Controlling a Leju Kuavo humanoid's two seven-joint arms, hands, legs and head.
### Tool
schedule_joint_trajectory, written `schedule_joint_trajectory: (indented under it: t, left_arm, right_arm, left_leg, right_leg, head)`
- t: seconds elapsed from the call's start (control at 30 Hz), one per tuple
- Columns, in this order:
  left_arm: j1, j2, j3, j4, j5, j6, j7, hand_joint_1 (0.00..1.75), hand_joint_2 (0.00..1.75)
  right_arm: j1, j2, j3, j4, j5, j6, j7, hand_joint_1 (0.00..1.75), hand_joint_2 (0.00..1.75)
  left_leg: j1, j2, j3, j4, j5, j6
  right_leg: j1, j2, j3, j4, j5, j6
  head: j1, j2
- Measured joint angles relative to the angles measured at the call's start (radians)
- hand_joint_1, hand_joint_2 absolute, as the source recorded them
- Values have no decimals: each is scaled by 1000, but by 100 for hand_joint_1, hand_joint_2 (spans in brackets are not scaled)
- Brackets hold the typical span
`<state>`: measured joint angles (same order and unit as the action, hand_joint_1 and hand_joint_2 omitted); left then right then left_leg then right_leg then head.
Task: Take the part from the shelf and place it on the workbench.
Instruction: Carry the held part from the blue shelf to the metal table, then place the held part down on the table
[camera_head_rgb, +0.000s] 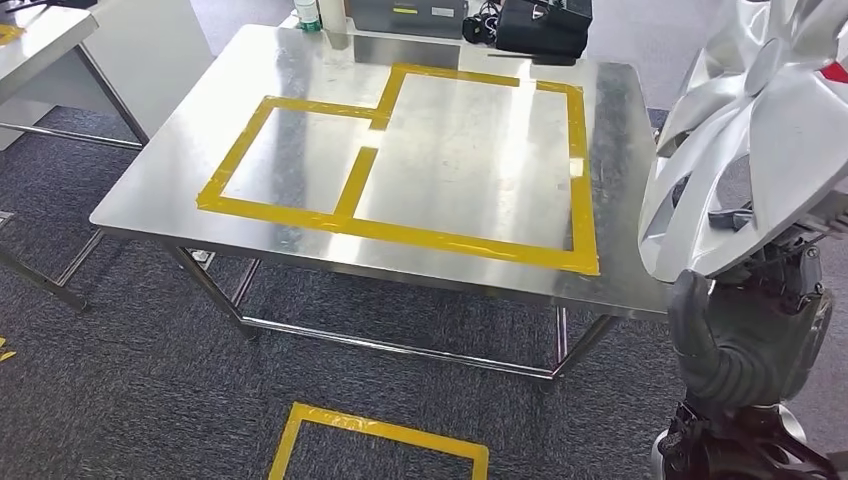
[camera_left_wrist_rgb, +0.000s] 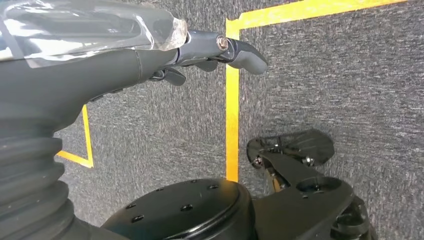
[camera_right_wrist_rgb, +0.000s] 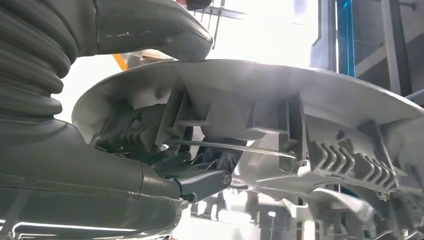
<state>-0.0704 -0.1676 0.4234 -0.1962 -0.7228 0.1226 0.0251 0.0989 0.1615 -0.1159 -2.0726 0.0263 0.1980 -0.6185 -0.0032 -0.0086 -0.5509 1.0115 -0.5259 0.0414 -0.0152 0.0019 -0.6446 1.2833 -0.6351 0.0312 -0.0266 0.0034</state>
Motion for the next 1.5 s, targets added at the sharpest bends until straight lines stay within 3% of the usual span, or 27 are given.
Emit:
schedule_joint_trajectory:
  t: [0.03,0.07,0.1,0.17,0.23,0.3,0.37,0.43,0.5,0.57,0.6,0.67,0.7,0.73,0.8,0.87,0.93,1.03,1.07,1.1,1.17,1.23,1.3,1.4,1.5]
  left_arm:
    - [1,0,0,0,0,0,0,0,175]
    - [2,0,0,0,0,0,0,0,175]
    - [3,0,0,0,0,0,0,0,175]
    - [7,0,0,1,-1,0,1,0,175]
    - [9,1,0,2,-2,0,1,0,175]
    - [9,2,0,2,-2,0,1,0,175]
    - [7,1,0,2,-2,0,1,0,175]
    - [5,0,0,2,-1,0,0,0,175]
    - [1,0,1,1,-1,-2,-3,0,175]
    - [-5,-1,1,1,0,-5,-6,0,175]
    - [-6,-1,1,0,-1,-4,-6,0,175]
    - [-5,-1,1,1,-5,-3,-7,0,175]
    - [-4,-1,1,1,-6,-2,-7,0,175]
    - [-3,-1,1,0,-7,-1,-7,0,175]
    - [-2,-1,1,0,-8,1,-7,0,175]
    - [-1,-3,1,0,-9,2,-6,0,175]
    - [-1,-4,1,0,-9,3,-4,0,175]
    - [0,-4,2,0,-10,3,-2,0,175]
    - [0,-4,2,0,-10,3,-2,0,175]
    - [1,-4,2,0,-11,3,-2,0,175]
    - [2,-5,3,0,-16,2,-4,0,175]
    - [3,-5,3,1,-23,1,-13,0,175]
    - [4,-6,3,1,-32,0,-30,0,175]
    - [3,-6,2,2,-44,-5,-56,0,175]
    - [4,-5,2,2,-53,-9,-68,0,175]
  right_arm:
    - [1,0,0,0,0,0,0,175,175]
    - [1,-1,-1,0,0,0,0,175,175]
    - [2,-1,-1,0,0,0,0,175,175]
    - [4,-1,-2,1,0,0,0,175,175]
    - [5,-1,-4,1,0,0,-1,175,175]
    - [5,-1,-5,0,0,0,0,175,175]
    - [5,-1,-7,-2,0,0,1,175,175]
    - [5,1,-8,-3,0,0,1,175,175]
    - [6,2,-8,-3,0,0,1,175,175]
    - [7,2,-8,-3,0,0,0,175,175]
    - [8,3,-8,-3,0,0,0,175,175]
    - [10,5,-8,-3,0,1,0,175,175]
    - [10,7,-9,-2,0,1,0,175,175]
    - [10,8,-9,-2,0,1,0,175,175]
    - [10,9,-8,0,0,3,-1,175,175]
    - [10,9,-8,3,0,6,1,175,175]
    - [6,9,-8,7,0,8,3,175,175]
    - [-1,8,-7,19,0,10,4,175,175]
    - [-1,8,-7,24,1,11,6,175,175]
    - [-2,7,-7,30,2,11,10,175,175]
    - [-4,6,-6,44,27,1,22,175,175]
    - [-16,0,-1,65,124,-52,51,175,175]
    - [-37,-19,17,101,349,-164,132,175,175]
    - [-66,-55,52,189,742,-315,293,175,175]
    - [-83,-77,85,271,923,-363,381,175,175]
  left_leg:
    - [0,-2,11,0,-10,0]
    - [1,-4,25,0,-21,-2]
    - [2,-6,42,0,-33,-4]
    - [4,-9,70,1,-59,-13]
    - [2,-8,84,0,-80,-25]
    - [1,-7,94,0,-88,-36]
    - [3,-4,84,31,-85,-42]
    - [5,-1,19,131,-94,-50]
    - [6,0,-70,246,-134,-57]
    - [5,0,-118,277,-154,-57]
    - [4,0,-120,248,-134,-54]
    - [-2,1,-100,138,-39,-41]
    - [-7,2,-91,94,-18,-34]
    - [-11,2,-83,66,-7,-26]
    - [-15,1,-75,48,-15,-14]
    - [-8,0,-47,28,9,-5]
    - [-2,1,-19,19,9,1]
    - [-2,-2,-8,19,-5,5]
    - [-2,-4,-1,19,-11,5]
    - [-2,-7,8,19,-18,4]
    - [-3,-10,27,18,-33,1]
    - [-3,-10,35,17,-45,-7]
    - [-3,-8,37,16,-49,-15]
    - [-3,-6,44,5,-50,-17]
    - [-5,-3,52,-10,-52,-18]
  right_leg:
    - [0,0,-31,24,-13,2]
    - [-1,0,-46,16,-7,3]
    - [-1,0,-47,-23,21,3]
    - [-2,-2,-32,-140,116,1]
    - [2,-2,-20,-201,169,-10]
    - [5,0,-10,-206,164,-27]
    - [1,1,7,-211,155,-39]
    - [-2,0,26,-217,143,-48]
    - [-3,0,43,-219,128,-52]
    - [-2,0,67,-219,110,-52]
    - [-2,1,81,-220,100,-52]
    - [-1,2,108,-221,82,-49]
    - [0,4,115,-222,74,-45]
    - [0,5,119,-224,68,-39]
    - [1,7,127,-222,66,-26]
    - [3,6,136,-204,63,-15]
    - [4,5,105,-140,41,-5]
    - [3,5,-4,1,-15,4]
    - [3,5,-26,10,-14,3]
    - [3,5,-33,-13,9,1]
    - [4,4,-9,-124,99,-7]
    - [11,3,5,-204,149,-17]
    - [16,1,9,-223,157,-23]
    - [17,0,18,-230,169,-23]
    - [14,4,18,-232,166,-27]
  head:
    - [0,0]
    - [0,0]
    - [0,0]
    - [0,0]
    - [2,0]
    - [4,0]
    - [3,0]
    - [2,0]
    - [2,0]
    - [2,0]
    - [2,0]
    - [2,0]
    - [2,0]
    - [2,0]
    - [1,0]
    - [3,0]
    - [4,0]
    - [5,0]
    - [5,0]
    - [5,0]
    - [5,0]
    - [3,0]
    - [1,1]
    - [2,1]
    - [1,1]
